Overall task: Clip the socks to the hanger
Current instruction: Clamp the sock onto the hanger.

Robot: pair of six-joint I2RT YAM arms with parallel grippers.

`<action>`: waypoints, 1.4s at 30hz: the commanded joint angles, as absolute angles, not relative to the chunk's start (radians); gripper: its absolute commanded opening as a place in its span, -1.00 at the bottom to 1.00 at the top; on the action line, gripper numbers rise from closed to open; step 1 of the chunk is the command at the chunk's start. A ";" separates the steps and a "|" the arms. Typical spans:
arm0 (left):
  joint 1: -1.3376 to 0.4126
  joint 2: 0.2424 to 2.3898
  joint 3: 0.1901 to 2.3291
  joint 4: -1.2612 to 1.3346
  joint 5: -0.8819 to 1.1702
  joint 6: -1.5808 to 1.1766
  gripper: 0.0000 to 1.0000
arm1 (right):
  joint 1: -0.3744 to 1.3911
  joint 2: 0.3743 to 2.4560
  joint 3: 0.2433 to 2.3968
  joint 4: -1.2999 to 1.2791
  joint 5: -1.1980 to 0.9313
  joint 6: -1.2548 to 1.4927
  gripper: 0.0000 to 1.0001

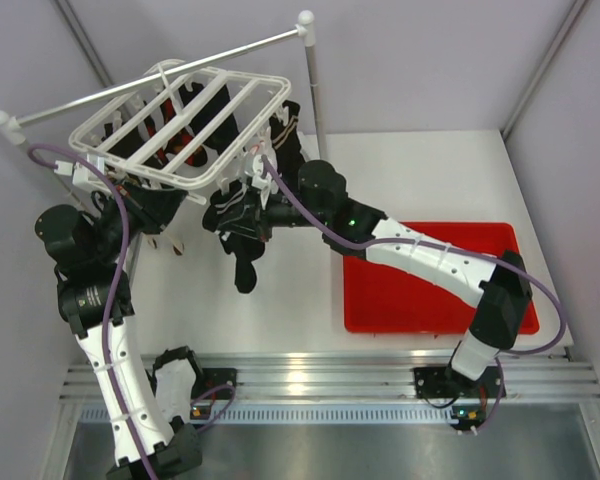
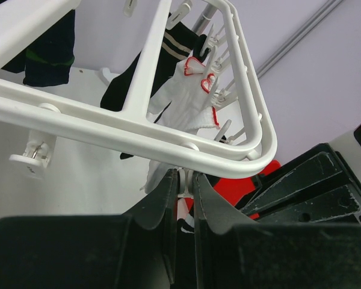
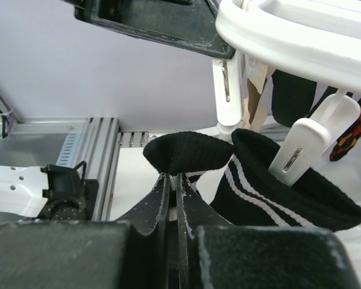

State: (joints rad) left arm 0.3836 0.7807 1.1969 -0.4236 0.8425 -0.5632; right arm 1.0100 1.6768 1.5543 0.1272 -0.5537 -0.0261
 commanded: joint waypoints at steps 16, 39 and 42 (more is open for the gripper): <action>0.383 0.758 1.213 -0.440 0.903 -0.591 -1.00 | 0.986 1.698 1.606 0.215 -0.528 -0.069 -1.00; 0.384 0.762 1.207 -0.442 0.930 -0.606 -1.00 | 0.988 1.738 1.687 0.226 -0.531 -0.064 -1.00; 0.383 0.762 1.209 -0.437 0.934 -0.615 -1.00 | 0.991 1.746 1.695 0.218 -0.532 -0.078 -1.00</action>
State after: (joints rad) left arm 0.3840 0.7700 1.1969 -0.4419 0.8825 -0.5987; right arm 0.9920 1.7378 1.6291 0.1596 -0.5247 -0.0605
